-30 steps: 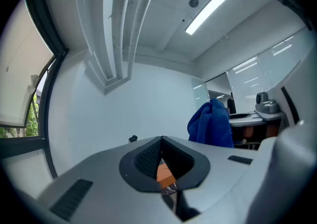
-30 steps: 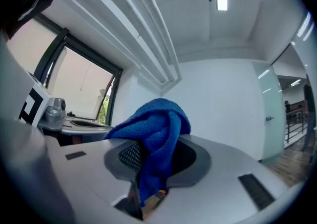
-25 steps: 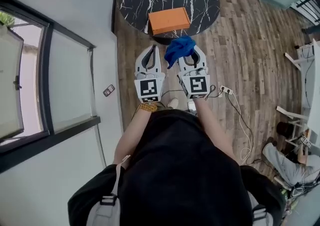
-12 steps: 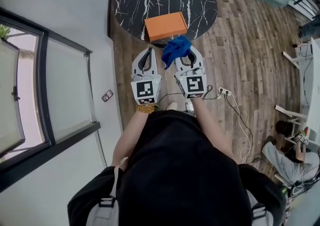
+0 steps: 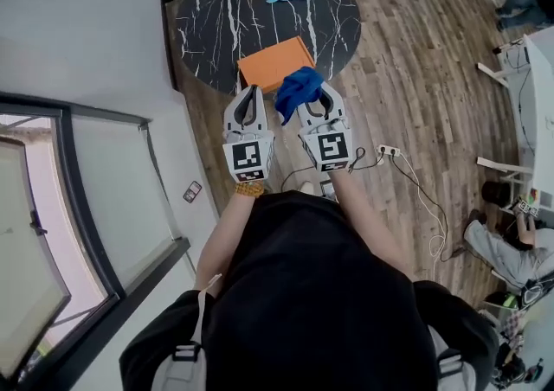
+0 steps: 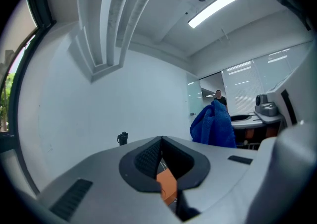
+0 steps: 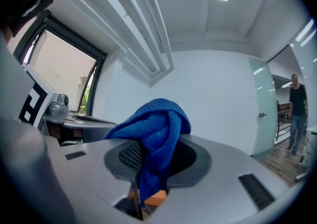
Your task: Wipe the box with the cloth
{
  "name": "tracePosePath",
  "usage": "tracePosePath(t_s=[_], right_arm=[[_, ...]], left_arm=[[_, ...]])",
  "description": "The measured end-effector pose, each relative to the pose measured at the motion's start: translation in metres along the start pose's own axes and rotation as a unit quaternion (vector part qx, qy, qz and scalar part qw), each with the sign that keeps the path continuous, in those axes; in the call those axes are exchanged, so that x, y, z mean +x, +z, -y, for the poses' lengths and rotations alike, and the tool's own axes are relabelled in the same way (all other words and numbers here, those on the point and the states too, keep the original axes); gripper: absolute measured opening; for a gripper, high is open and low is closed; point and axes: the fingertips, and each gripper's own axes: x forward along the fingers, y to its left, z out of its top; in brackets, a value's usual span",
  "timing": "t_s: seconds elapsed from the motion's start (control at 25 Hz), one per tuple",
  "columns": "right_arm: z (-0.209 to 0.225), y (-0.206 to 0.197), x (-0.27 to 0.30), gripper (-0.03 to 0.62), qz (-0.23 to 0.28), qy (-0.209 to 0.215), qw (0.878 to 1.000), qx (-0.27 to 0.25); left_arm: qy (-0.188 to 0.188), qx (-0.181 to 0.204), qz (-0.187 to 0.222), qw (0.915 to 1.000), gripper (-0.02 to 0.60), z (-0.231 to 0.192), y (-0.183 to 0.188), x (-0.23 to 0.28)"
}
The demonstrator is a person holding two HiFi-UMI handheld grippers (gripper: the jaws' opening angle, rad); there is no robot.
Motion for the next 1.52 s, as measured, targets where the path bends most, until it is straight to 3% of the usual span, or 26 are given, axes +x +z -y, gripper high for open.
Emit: tracePosePath(t_s=[0.32,0.6,0.96,1.08,1.28,1.36,1.44,1.52], right_arm=[[0.018,-0.011,0.065,0.091,-0.035,-0.083,0.996,0.002],[0.013,-0.031,0.104,0.091,-0.074,-0.149,0.986,0.006],[0.004,-0.056,0.135,0.091,-0.107,-0.147,0.983,-0.019],[0.019,-0.084,0.141,0.091,-0.134,-0.145,0.98,-0.018],[0.046,-0.149,0.163,0.091,-0.196,-0.116,0.974,-0.014],[0.058,-0.175,0.171,0.091,-0.226,-0.104,0.968,-0.011],[0.071,-0.199,0.18,0.091,-0.25,-0.099,0.963,-0.006],[0.085,-0.22,0.189,0.091,-0.272,-0.101,0.957,-0.011]], left_arm=[[-0.075,-0.011,-0.012,0.9971,0.006,-0.048,-0.001,0.065],[-0.145,-0.022,-0.03,0.9887,0.006,-0.089,-0.017,0.098],[-0.213,-0.026,-0.092,0.9724,0.006,-0.111,-0.063,0.115],[-0.238,-0.058,-0.156,0.957,0.008,-0.111,-0.102,0.117],[-0.245,-0.091,-0.255,0.9308,0.008,-0.116,-0.178,0.112],[-0.258,-0.112,-0.295,0.9133,0.02,-0.11,-0.202,0.11],[-0.271,-0.144,-0.331,0.8921,0.064,-0.103,-0.222,0.109],[-0.275,-0.172,-0.357,0.8762,0.101,-0.098,-0.238,0.111]])
